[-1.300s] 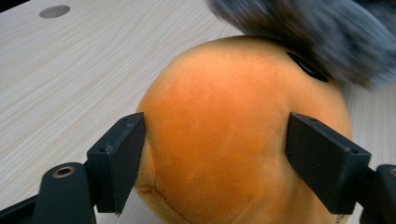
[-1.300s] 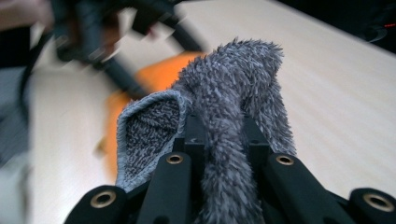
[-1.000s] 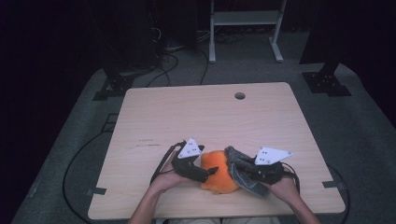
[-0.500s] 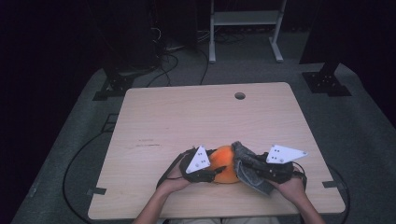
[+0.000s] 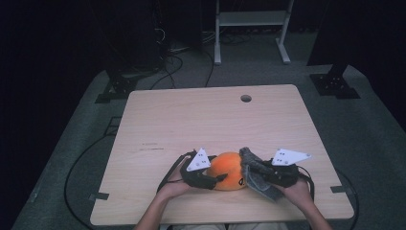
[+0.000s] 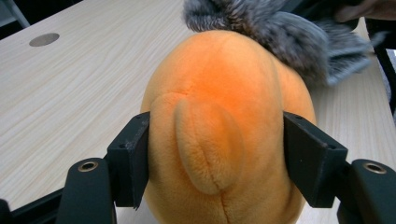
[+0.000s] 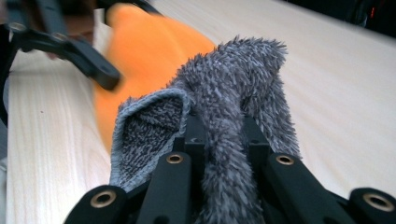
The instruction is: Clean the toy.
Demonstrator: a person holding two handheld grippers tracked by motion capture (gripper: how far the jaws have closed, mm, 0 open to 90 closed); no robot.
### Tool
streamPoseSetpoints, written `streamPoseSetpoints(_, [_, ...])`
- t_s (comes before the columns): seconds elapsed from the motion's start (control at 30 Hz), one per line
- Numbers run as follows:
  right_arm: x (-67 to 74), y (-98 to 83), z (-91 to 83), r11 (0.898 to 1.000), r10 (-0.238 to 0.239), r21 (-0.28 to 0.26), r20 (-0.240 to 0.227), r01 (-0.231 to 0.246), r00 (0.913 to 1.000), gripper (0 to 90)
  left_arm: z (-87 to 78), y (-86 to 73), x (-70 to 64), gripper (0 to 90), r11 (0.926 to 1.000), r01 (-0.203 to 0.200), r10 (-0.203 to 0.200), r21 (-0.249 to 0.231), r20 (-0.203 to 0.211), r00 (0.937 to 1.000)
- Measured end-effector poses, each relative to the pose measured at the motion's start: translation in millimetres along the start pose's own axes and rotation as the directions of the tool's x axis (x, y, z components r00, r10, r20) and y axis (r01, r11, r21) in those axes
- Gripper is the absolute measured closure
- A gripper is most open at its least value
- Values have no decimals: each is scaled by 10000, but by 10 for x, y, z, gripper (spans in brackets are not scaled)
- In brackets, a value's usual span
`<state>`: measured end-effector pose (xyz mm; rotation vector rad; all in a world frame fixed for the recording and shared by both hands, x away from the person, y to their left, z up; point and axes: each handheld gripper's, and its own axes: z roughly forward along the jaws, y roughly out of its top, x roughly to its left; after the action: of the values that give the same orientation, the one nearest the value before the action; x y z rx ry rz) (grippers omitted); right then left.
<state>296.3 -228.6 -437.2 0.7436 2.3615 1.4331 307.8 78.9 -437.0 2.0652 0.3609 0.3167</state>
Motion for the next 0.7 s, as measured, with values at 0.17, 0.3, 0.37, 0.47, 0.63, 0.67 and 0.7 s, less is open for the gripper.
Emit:
streamPoseSetpoints(0.17, [-16, 70, -65, 9993, 185, -314, 49, -184, 9998, 767, 0, -2, -31, 322, 9992, -386, 385, 76, 178, 9991])
streamPoseSetpoints(0.3, [63, 203, 44, 9991, -18, -425, -204, 9, 9998, 767, -14, 44, -34, 259, 9998, -143, 140, 103, 298, 9995])
streamPoseSetpoints(0.37, [110, 177, 91, 9992, -225, -328, -127, 221, 9997, 767, -28, 98, 6, 145, 9982, 590, -594, 147, 332, 9977])
streamPoseSetpoints(0.47, [171, 180, 54, 9988, -381, -318, -117, 377, 9992, 767, 25, 128, 4, 127, 9961, 858, -865, 216, 342, 9957])
streamPoseSetpoints(0.63, [164, 225, -46, 9981, -400, -471, 188, 408, 9990, 768, 19, 180, -131, 372, 9922, -837, 777, -925, -659, 9948])
streamPoseSetpoints(0.67, [159, 240, -63, 9977, -407, -537, 275, 422, 9988, 767, 26, 183, -144, 376, 9868, -1248, 1155, -1036, -913, 9891])
streamPoseSetpoints(0.7, [149, 252, -65, 9970, -452, -613, 369, 474, 9983, 768, 44, 175, -140, 376, 9838, -1452, 1346, -1049, -1015, 9857])
